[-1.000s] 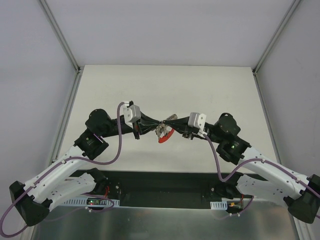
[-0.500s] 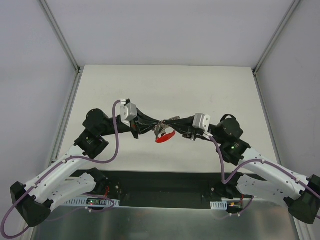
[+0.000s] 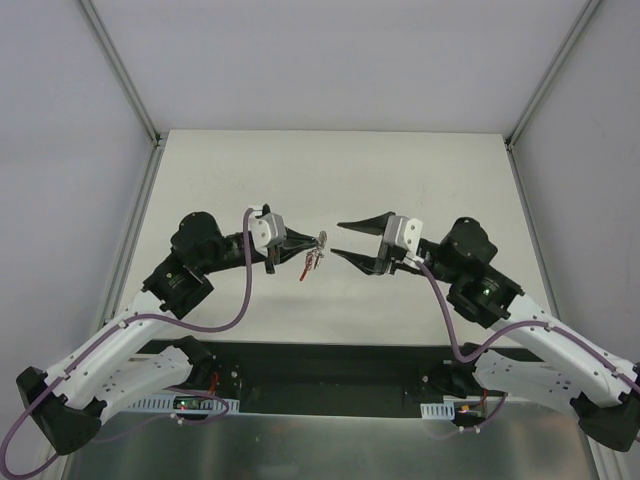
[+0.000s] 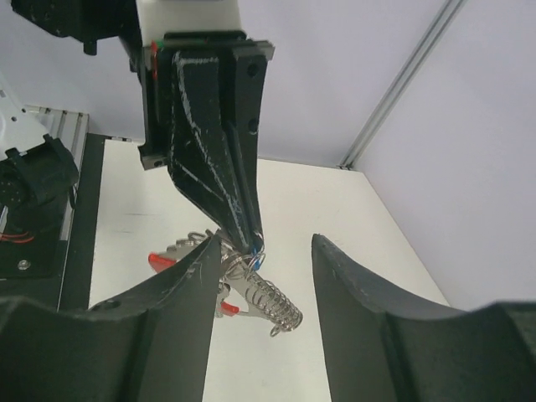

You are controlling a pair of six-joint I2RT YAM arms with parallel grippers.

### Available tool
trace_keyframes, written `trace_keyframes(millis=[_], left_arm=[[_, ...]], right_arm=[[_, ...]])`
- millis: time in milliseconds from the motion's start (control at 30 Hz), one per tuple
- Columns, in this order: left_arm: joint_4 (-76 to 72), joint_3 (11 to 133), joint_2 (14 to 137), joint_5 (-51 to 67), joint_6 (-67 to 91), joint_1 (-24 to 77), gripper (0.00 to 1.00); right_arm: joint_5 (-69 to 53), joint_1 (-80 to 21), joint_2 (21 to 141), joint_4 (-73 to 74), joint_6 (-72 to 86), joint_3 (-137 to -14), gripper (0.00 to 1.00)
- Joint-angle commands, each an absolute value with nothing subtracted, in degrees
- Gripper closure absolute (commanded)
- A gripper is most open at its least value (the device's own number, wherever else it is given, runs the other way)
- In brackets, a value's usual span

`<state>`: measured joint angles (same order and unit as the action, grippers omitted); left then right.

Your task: Remove the keys from the keyring

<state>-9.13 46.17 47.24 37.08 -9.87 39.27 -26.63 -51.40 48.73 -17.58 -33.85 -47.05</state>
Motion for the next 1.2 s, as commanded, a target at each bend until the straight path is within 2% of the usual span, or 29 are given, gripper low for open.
trace_keyframes(millis=[0, 233, 467, 767, 1167], left_arm=[[-6.94, 50.54, 46.50, 30.16, -20.02, 39.02, 1.00], [-5.80, 49.57, 46.58, 22.68, -28.47, 40.52, 1.00], [-5.80, 47.81, 45.79, 22.41, -31.55, 40.96, 1.00], [-5.80, 47.20, 44.74, 23.38, -31.82, 41.04, 1.00], [-5.89, 47.55, 45.44, 23.82, -31.20, 41.13, 1.00]], right_arm=[[-22.77, -51.42, 50.62, -3.44, -35.51, -57.20, 0.50], [-15.39, -51.50, 58.88, -0.97, -30.32, -63.98, 0.50], [-14.24, -51.42, 66.00, 2.27, -29.00, -69.25, 0.67], [-18.46, -51.42, 69.69, 2.38, -28.57, -69.17, 0.70], [-21.27, -51.94, 70.75, 0.26, -26.81, -68.64, 0.68]])
